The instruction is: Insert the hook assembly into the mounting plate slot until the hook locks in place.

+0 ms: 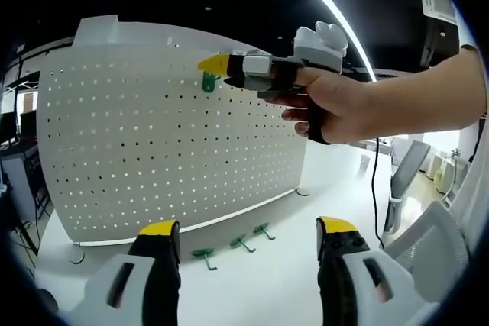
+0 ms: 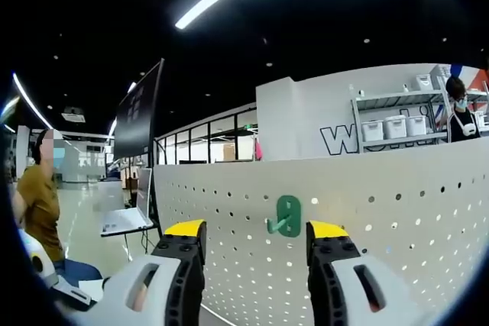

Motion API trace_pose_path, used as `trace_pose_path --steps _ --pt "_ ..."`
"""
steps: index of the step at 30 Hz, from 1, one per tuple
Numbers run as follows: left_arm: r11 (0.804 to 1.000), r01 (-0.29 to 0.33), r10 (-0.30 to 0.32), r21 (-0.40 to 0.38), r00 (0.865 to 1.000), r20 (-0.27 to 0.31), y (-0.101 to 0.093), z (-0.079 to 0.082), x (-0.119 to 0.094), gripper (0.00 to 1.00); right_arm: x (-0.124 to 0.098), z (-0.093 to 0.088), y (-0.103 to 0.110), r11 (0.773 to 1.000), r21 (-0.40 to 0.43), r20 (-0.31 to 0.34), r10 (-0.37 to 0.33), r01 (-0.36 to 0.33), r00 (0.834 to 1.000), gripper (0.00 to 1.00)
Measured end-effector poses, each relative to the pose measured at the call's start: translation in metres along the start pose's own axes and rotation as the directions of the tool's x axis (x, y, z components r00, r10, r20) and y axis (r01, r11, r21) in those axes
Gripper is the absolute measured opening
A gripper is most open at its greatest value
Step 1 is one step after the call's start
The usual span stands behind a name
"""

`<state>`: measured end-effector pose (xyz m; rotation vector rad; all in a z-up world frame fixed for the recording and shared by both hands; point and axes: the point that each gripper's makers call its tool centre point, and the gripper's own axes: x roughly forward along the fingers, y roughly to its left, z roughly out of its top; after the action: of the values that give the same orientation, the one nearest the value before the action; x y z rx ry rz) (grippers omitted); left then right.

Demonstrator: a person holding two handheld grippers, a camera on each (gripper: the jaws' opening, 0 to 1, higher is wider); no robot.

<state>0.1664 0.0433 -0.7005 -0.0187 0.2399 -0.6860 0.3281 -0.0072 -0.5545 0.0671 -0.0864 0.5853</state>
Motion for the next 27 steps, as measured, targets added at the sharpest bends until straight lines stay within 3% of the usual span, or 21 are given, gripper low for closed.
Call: trace_pose_path --steps 9,27 --pt "1.0 -0.002 0.002 0.006 1.0 0.0 0.002 0.0 -0.001 0.76 -0.025 -0.003 -0.003 0.999 -0.032 -0.006 0.037 -0.037 0.999 0.51" --pt "1.0 -0.017 0.017 0.019 1.0 0.0 0.007 0.001 -0.005 0.77 -0.085 -0.034 -0.006 0.993 -0.063 -0.081 0.098 -0.104 0.992 0.55"
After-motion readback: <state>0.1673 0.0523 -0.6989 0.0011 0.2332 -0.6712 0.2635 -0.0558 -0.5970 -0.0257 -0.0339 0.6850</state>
